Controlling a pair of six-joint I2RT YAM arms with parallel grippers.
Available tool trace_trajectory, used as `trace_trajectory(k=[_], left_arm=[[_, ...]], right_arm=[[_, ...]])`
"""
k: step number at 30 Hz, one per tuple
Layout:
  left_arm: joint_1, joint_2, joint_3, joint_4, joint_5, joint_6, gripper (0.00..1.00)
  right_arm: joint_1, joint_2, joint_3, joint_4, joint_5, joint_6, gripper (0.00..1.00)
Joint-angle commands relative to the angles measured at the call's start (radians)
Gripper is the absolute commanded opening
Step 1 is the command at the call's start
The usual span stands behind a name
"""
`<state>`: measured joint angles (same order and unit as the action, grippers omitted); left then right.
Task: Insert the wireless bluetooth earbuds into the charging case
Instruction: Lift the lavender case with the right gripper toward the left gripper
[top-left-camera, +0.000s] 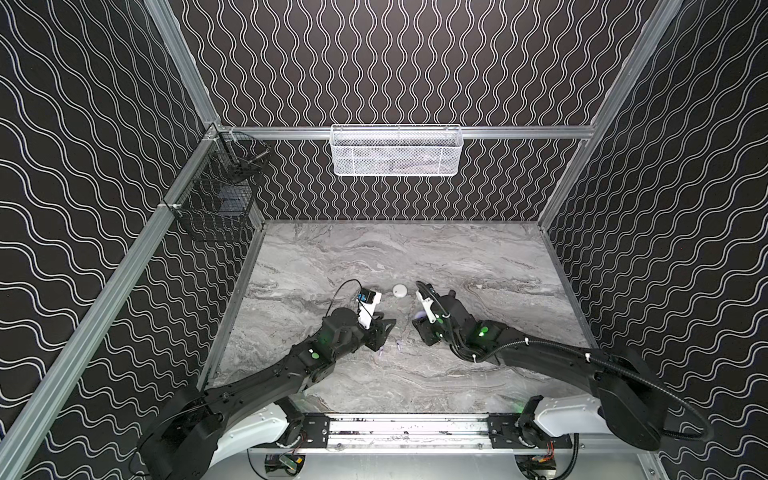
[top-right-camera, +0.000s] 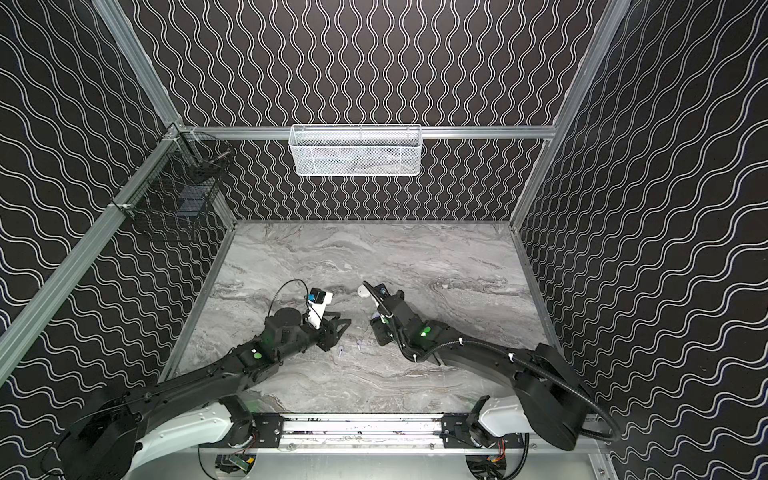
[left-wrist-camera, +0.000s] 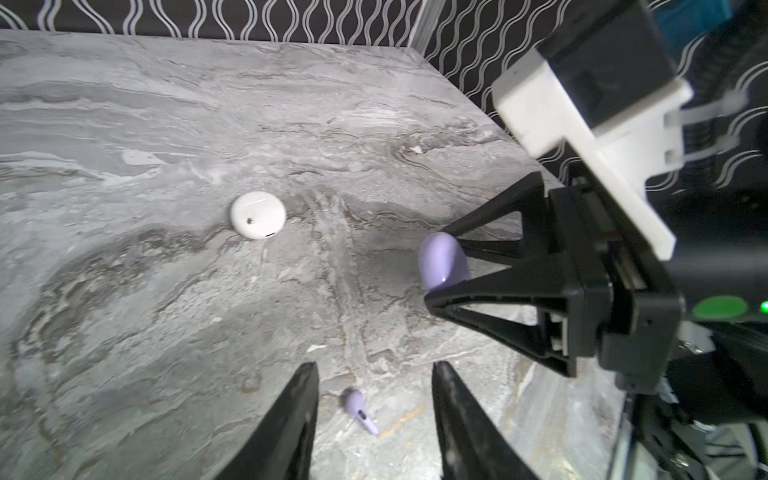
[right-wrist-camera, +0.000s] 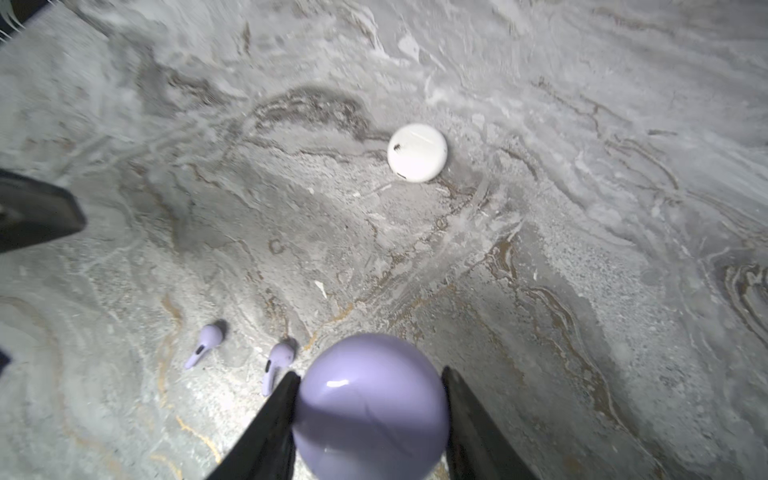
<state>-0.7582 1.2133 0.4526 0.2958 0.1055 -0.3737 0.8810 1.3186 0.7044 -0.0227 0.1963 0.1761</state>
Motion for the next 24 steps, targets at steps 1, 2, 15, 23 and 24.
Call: trace_trajectory(k=[1, 2, 15, 23, 24], left_arm=[[0.002, -0.006, 0.047, -0.116, 0.079, -0.027, 0.49], [0.002, -0.009, 0.059, -0.14, 0.091, -0.028, 0.49], [0.042, -0.005, 0.242, -0.454, 0.239, 0.01, 0.49], [0.086, 0.043, 0.331, -0.551, 0.379, 0.035, 0.5], [0.088, 0.049, 0.346, -0.572, 0.389, 0.043, 0.5]], right_arm=[[0.004, -0.049, -0.038, 0.133, -0.033, -0.024, 0.28], [0.005, -0.063, -0.05, 0.149, -0.039, -0.025, 0.27], [0.044, -0.166, -0.161, 0.28, -0.074, -0.048, 0.27], [0.088, -0.184, -0.174, 0.282, -0.041, -0.073, 0.26], [0.099, -0.181, -0.171, 0.28, -0.028, -0.078, 0.26]])
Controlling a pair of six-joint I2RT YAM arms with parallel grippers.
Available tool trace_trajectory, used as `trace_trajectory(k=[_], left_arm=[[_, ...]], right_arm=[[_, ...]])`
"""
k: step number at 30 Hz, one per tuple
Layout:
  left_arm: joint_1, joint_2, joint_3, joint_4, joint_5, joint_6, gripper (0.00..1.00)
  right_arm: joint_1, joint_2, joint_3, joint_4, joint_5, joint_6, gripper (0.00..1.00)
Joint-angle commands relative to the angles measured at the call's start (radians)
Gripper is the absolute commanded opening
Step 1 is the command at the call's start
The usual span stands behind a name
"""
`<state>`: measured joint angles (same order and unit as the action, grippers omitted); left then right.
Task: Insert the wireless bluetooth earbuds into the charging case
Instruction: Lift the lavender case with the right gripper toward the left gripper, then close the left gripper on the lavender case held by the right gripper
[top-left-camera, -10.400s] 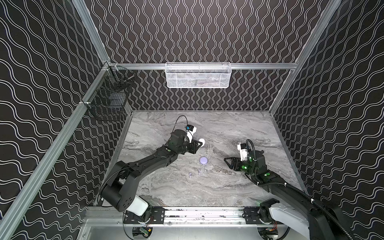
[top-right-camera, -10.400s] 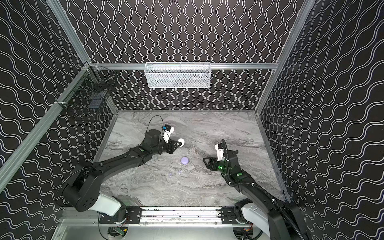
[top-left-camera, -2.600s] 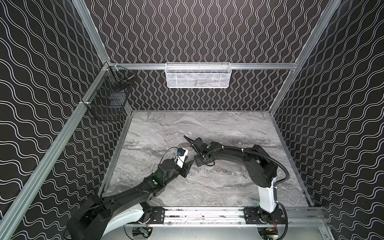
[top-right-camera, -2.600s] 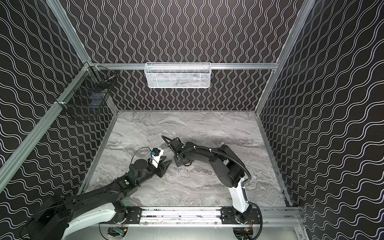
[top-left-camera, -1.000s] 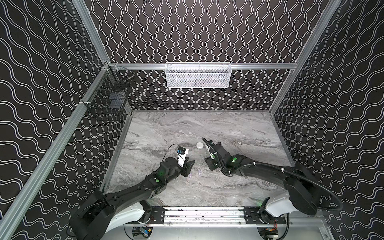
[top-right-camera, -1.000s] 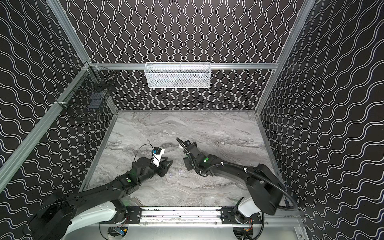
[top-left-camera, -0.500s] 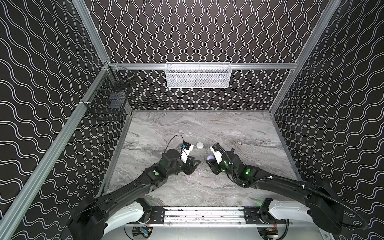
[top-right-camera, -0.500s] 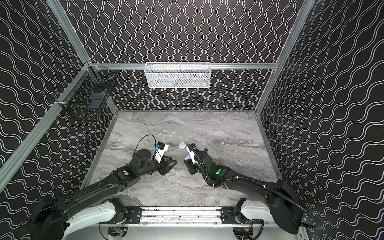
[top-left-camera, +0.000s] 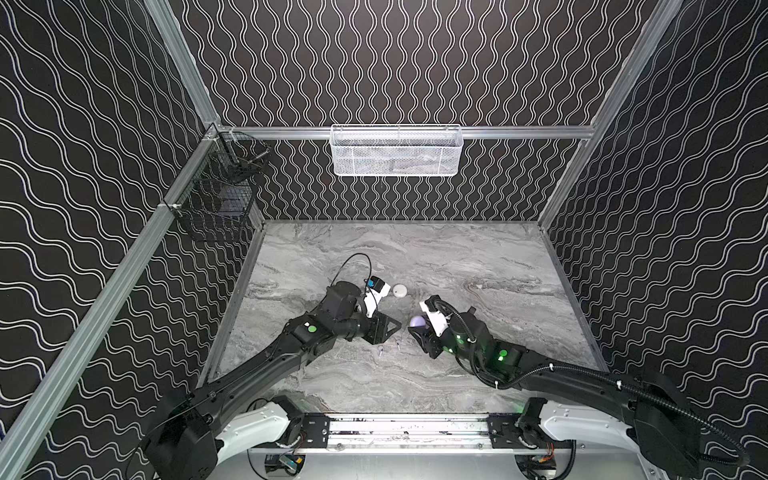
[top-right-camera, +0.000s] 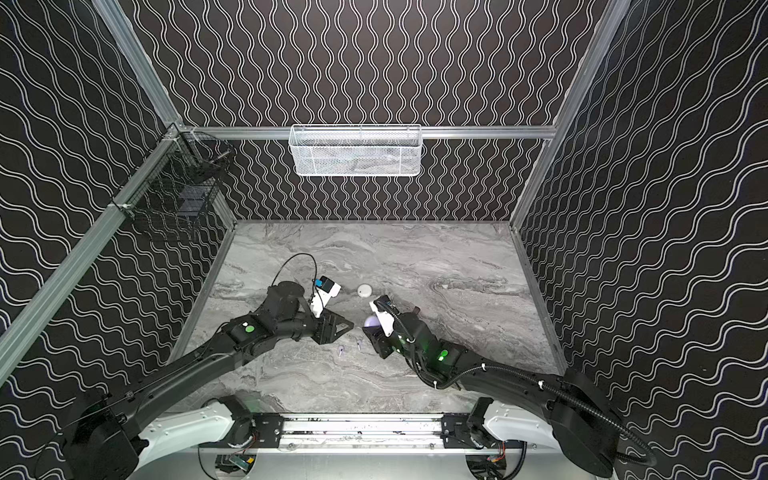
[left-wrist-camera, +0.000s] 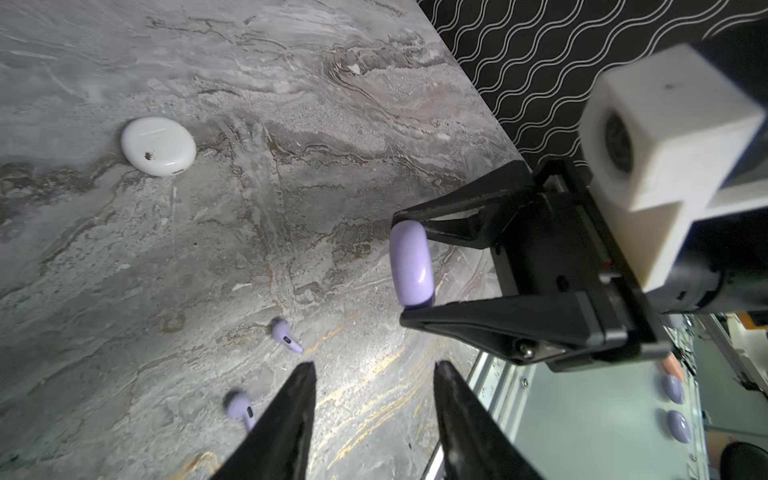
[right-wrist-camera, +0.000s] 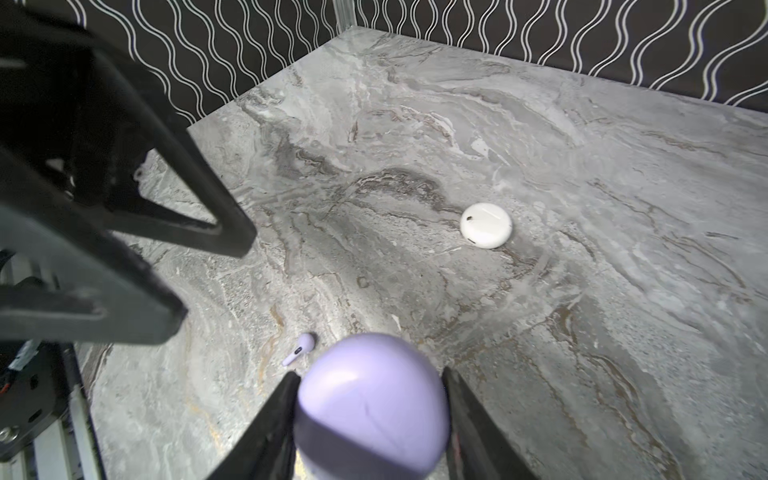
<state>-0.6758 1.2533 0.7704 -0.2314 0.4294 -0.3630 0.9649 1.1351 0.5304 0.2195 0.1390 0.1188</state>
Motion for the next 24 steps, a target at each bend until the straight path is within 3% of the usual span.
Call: trace_trajectory(k=[1, 24], left_arm=[[0.008, 0.016, 0.043, -0.067, 0.073, 0.039, 0.51], [0.054, 0.158, 0.106, -0.14, 0.229, 0.127, 0.54]], right_arm=[[0.026, 0.006, 0.005, 0.034, 0.045, -0.025, 0.26], [0.172, 0.071, 0.04, 0.018, 0.187, -0.09, 0.24]])
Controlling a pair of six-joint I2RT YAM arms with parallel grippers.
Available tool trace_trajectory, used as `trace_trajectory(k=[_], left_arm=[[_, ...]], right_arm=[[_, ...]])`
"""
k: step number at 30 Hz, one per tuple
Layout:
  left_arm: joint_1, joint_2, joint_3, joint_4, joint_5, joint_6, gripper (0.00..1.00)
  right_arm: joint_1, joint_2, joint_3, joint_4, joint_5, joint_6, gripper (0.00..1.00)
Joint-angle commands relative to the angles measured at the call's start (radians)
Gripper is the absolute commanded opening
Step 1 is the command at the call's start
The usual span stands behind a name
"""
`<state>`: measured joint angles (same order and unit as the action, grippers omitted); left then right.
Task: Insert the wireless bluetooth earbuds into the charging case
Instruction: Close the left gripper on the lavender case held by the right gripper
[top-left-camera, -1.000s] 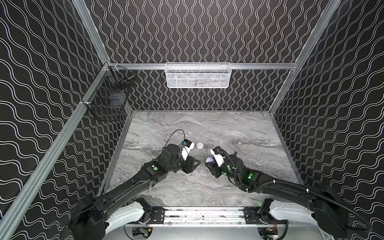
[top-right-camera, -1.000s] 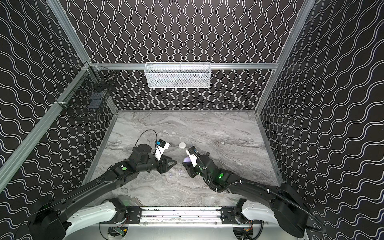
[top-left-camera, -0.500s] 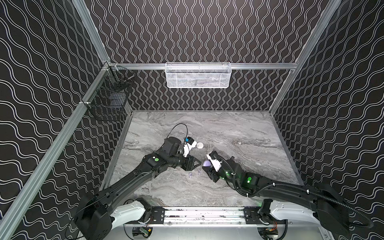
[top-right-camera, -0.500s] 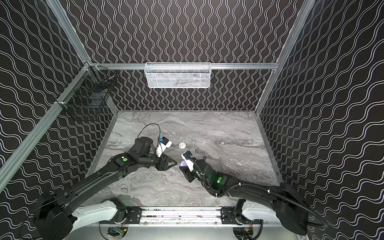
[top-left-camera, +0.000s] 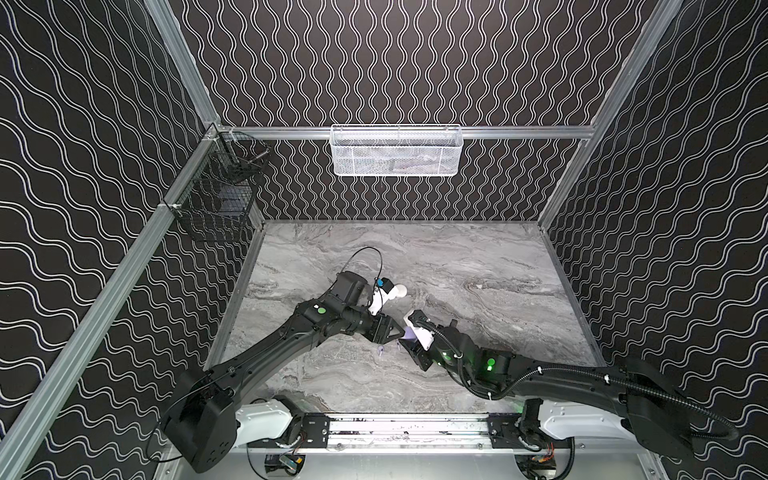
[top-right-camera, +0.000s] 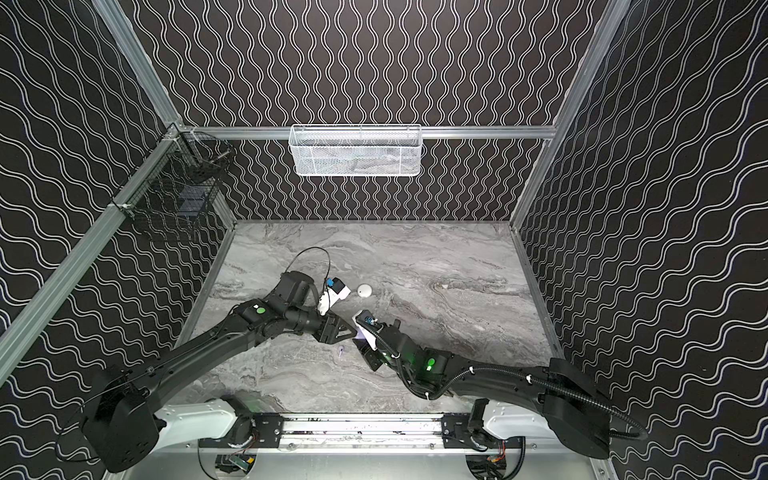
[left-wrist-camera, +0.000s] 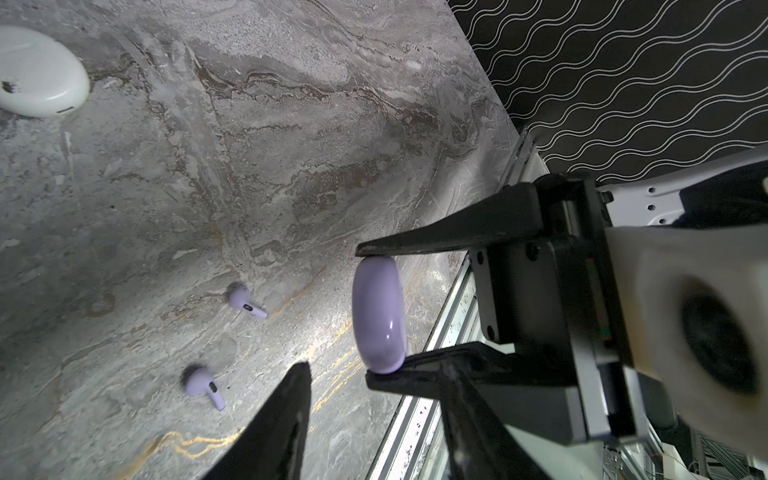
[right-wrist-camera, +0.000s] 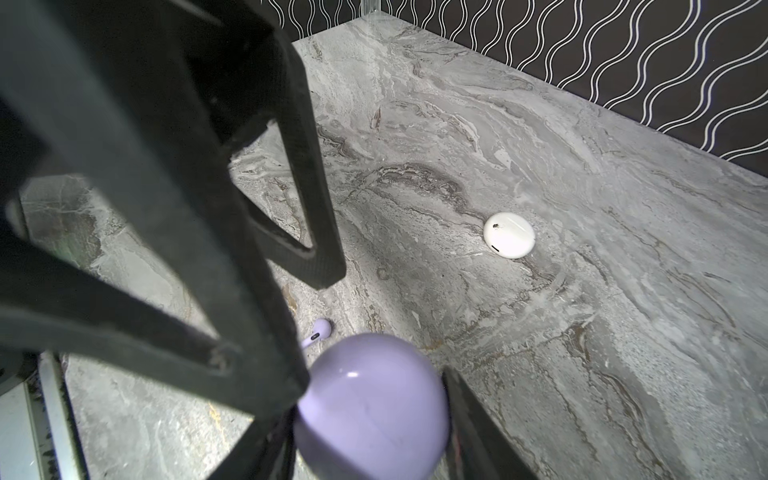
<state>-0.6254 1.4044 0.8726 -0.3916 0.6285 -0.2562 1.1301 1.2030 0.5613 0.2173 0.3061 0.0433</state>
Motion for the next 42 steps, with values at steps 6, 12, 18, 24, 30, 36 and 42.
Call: trace_trajectory(k=[6, 12, 18, 24, 30, 36, 42], left_arm=[[0.007, 0.034, 0.011, 0.015, 0.059, 0.031, 0.54], [0.007, 0.055, 0.017, 0.036, 0.101, 0.02, 0.54], [0.007, 0.097, 0.033, 0.008, 0.128, 0.047, 0.53], [0.007, 0.115, 0.031, 0.005, 0.14, 0.051, 0.51], [0.007, 0.119, 0.029, 0.009, 0.144, 0.054, 0.42], [0.004, 0.134, 0.033, -0.001, 0.154, 0.061, 0.37], [-0.005, 0.151, 0.037, 0.0, 0.16, 0.064, 0.36]], right_arm=[[0.016, 0.008, 0.011, 0.021, 0.024, -0.019, 0.24], [0.023, 0.003, 0.009, 0.022, 0.031, -0.02, 0.24], [0.028, 0.003, 0.009, 0.024, 0.033, -0.023, 0.24], [0.03, 0.01, 0.012, 0.022, 0.031, -0.025, 0.24], [0.031, 0.021, 0.017, 0.024, 0.026, -0.025, 0.24], [0.031, 0.028, 0.019, 0.024, 0.03, -0.025, 0.23], [0.032, 0.029, 0.018, 0.022, 0.03, -0.025, 0.23]])
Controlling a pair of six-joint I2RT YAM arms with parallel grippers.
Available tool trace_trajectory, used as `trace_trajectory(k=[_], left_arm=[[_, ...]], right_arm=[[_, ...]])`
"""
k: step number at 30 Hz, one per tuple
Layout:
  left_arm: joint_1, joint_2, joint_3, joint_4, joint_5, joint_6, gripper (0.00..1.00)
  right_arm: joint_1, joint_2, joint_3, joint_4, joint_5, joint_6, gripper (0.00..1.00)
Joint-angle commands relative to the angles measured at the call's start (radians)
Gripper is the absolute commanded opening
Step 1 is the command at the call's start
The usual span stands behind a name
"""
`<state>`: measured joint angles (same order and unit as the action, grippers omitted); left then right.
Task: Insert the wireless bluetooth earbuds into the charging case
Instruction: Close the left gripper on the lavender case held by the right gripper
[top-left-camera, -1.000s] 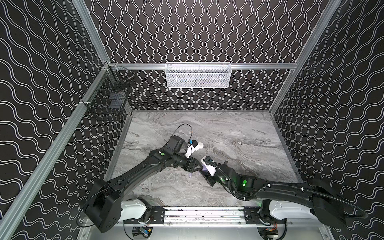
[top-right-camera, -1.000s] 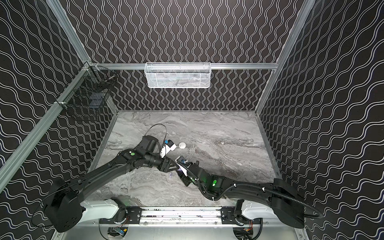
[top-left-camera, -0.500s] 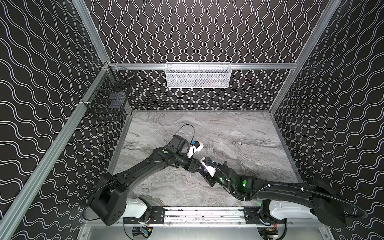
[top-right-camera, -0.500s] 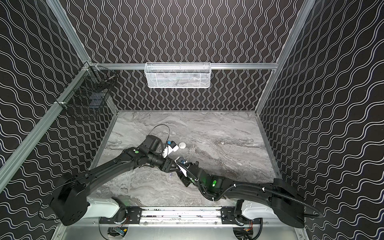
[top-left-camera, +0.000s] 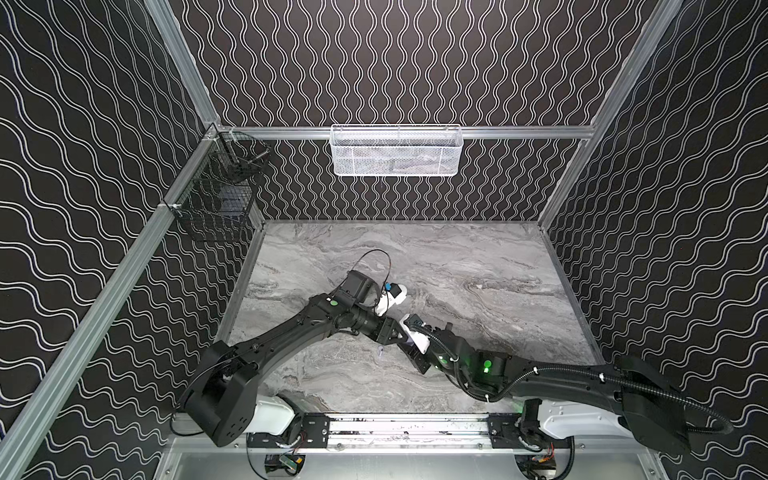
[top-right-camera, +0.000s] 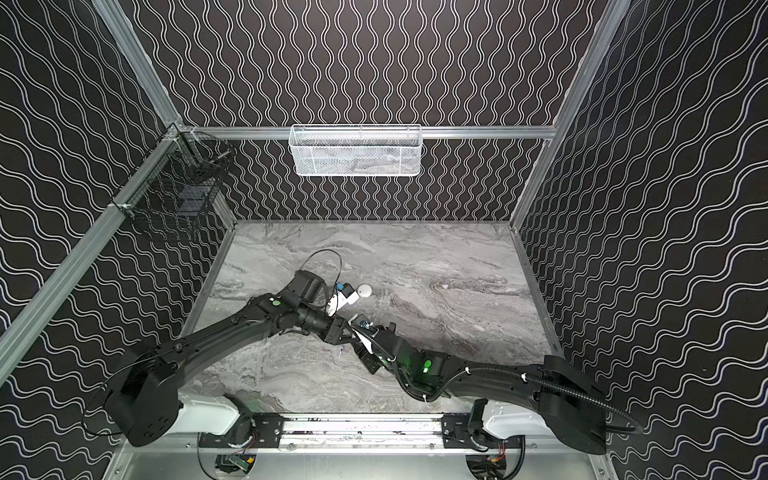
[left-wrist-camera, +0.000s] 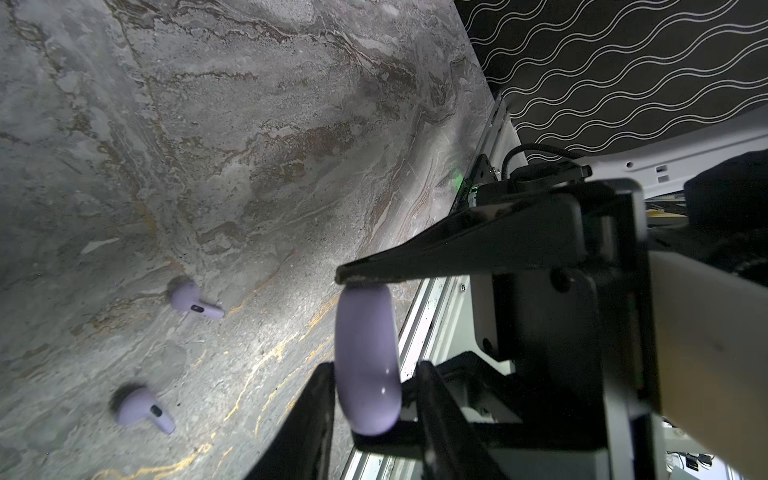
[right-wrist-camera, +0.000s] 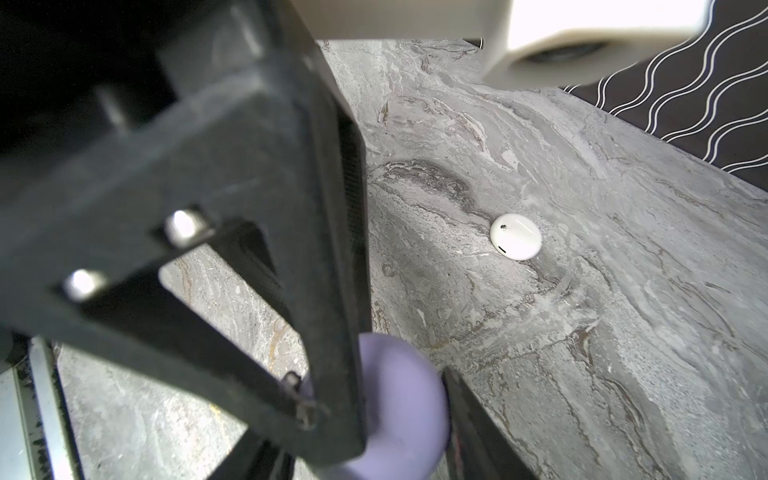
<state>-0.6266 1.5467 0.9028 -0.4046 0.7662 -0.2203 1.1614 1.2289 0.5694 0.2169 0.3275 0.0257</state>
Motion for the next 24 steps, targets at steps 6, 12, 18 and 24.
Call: trace_trajectory(k=[6, 12, 18, 24], left_arm=[[-0.011, 0.016, 0.007, 0.015, 0.033, 0.031, 0.34], [-0.018, 0.016, 0.006, 0.013, 0.033, 0.038, 0.3], [-0.018, 0.018, 0.005, 0.016, 0.04, 0.038, 0.25], [-0.019, 0.013, -0.002, 0.037, 0.062, 0.023, 0.19]], right_arm=[[0.001, 0.007, 0.013, 0.021, 0.008, -0.009, 0.23], [0.001, 0.012, 0.014, 0.018, 0.017, -0.01, 0.23], [0.001, 0.011, 0.015, 0.018, 0.018, -0.01, 0.22], [0.001, 0.013, 0.014, 0.018, 0.026, -0.009, 0.23]])
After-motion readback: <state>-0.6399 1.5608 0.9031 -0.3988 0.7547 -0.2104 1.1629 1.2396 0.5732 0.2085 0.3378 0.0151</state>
